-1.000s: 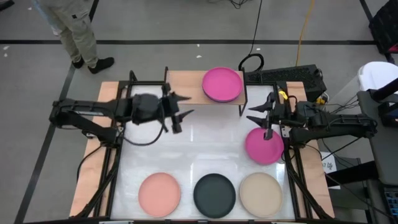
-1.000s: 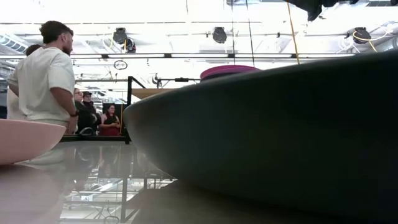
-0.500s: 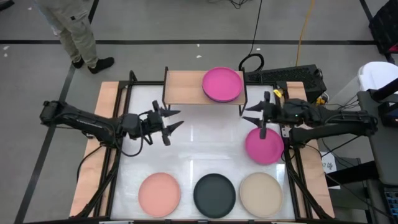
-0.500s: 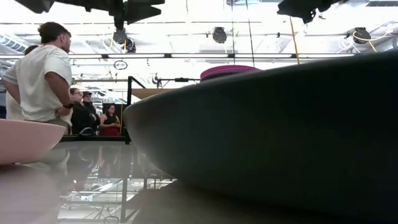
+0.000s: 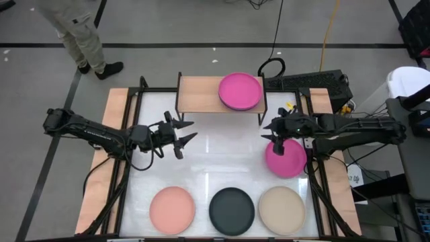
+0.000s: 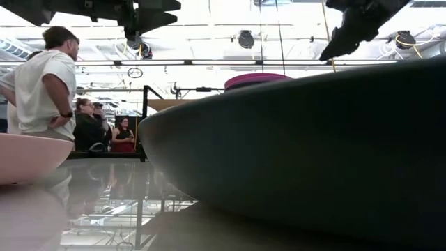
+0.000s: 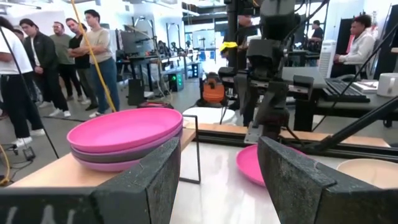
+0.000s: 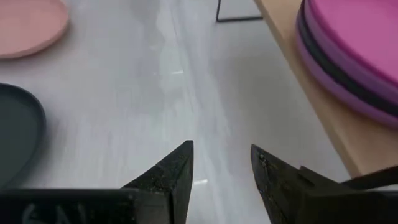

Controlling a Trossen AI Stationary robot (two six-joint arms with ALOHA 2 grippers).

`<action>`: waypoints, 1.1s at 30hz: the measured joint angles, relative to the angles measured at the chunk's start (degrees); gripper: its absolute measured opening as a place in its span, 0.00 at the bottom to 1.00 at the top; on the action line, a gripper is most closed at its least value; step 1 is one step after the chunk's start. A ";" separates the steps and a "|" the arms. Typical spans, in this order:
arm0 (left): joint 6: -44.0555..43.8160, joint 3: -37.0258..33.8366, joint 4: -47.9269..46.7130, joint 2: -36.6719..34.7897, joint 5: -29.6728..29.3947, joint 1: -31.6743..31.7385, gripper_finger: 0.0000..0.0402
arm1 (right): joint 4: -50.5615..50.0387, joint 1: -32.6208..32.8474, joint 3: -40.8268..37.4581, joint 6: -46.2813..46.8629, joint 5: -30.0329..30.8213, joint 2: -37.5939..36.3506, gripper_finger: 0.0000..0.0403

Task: Place and stack plates onto a shelf
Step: Put the pink plate on the shelf

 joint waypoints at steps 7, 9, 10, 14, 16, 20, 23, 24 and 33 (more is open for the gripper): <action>-0.70 0.00 0.22 0.00 0.00 0.00 0.54 | -0.63 0.00 -0.89 2.29 -0.12 1.33 0.35; -1.53 0.00 0.24 0.00 0.04 0.00 0.54 | -0.63 0.00 -2.05 2.39 -0.22 1.34 0.35; -2.61 0.00 0.25 0.00 0.09 0.00 0.54 | -0.63 0.00 -2.56 2.68 -0.24 1.36 0.35; -7.69 0.00 0.24 0.00 0.15 0.00 0.54 | -0.52 0.01 -5.07 4.87 -2.12 1.33 0.35; -8.43 0.00 0.24 0.00 0.15 0.00 0.54 | -0.59 0.02 -6.28 5.62 -3.59 1.33 0.35; -7.46 0.00 0.24 0.01 0.20 0.00 0.54 | -0.48 0.02 -8.19 7.45 -5.93 1.33 0.35; -7.33 0.00 0.22 0.02 0.25 0.00 0.54 | -0.01 0.02 -9.57 9.57 -5.99 1.33 0.35; -7.47 0.00 0.22 0.02 0.26 0.00 0.54 | 0.53 0.02 -10.20 10.61 -5.97 1.33 0.35; -7.63 0.00 0.22 0.02 0.28 0.00 0.54 | 7.06 0.00 -17.14 19.39 -6.01 1.31 0.35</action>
